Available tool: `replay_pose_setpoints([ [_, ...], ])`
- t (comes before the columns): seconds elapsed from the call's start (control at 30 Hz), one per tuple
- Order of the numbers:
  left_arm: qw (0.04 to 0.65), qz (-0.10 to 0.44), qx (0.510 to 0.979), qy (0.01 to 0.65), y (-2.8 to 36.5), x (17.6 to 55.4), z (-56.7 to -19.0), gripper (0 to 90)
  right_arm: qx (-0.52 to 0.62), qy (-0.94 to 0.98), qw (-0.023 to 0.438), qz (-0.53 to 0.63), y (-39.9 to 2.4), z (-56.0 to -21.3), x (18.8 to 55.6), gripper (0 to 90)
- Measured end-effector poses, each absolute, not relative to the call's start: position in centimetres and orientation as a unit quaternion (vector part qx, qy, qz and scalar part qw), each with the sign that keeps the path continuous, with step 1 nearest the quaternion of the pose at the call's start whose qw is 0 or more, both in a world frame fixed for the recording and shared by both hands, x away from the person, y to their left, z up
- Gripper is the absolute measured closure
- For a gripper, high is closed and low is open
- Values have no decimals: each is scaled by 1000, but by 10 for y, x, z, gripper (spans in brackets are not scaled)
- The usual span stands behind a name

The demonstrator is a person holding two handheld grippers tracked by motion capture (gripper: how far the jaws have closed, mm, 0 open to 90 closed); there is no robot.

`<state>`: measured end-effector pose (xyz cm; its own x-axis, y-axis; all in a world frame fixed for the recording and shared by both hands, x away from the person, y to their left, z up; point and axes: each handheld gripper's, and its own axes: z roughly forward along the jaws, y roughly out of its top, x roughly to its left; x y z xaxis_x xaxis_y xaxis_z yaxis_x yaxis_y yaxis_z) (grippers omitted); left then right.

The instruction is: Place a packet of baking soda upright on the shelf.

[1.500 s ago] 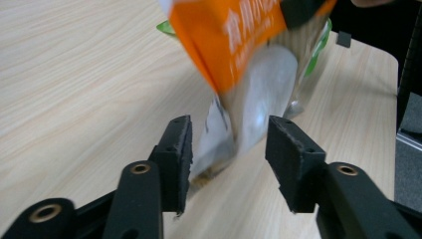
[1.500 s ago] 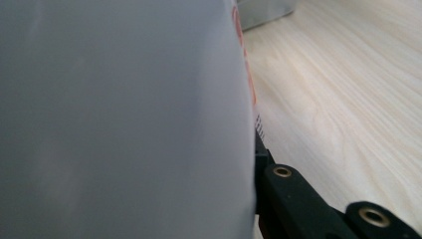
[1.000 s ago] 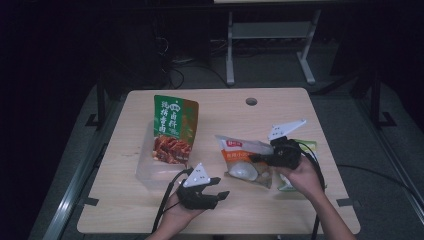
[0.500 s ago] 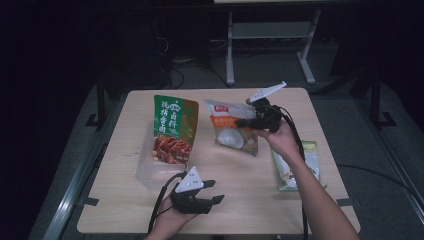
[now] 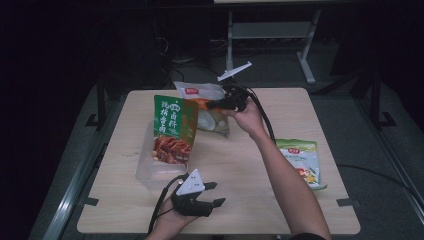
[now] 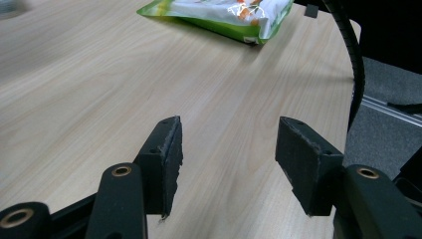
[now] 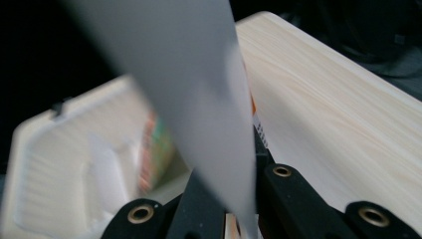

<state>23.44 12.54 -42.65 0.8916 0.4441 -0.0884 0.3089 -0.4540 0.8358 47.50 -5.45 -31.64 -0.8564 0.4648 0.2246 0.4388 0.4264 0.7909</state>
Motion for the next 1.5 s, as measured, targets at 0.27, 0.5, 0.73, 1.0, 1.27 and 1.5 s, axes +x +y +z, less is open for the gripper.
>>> replay_pose_setpoints([
  [0.27, 472, 76, 849, 226, 127, 236, -426, 434, 225, 850, -22, 476, -8, -308, 477, 900],
  [0.5, 471, 72, 851, 220, 123, 235, -427, 433, 203, 844, -39, 495, 20, -313, 485, 900],
  [0.73, 472, 70, 851, 217, 123, 235, -427, 433, 168, 851, -34, 497, 50, -319, 490, 900],
  [1.0, 475, 68, 850, 219, 125, 234, -426, 432, 145, 860, -9, 488, 70, -327, 490, 900],
  [1.27, 473, 64, 852, 218, 125, 234, -426, 431, 152, 847, -18, 509, 68, -344, 494, 900],
  [1.5, 473, 63, 851, 218, 125, 234, -426, 429, 159, 842, -26, 514, 68, -354, 492, 899],
])
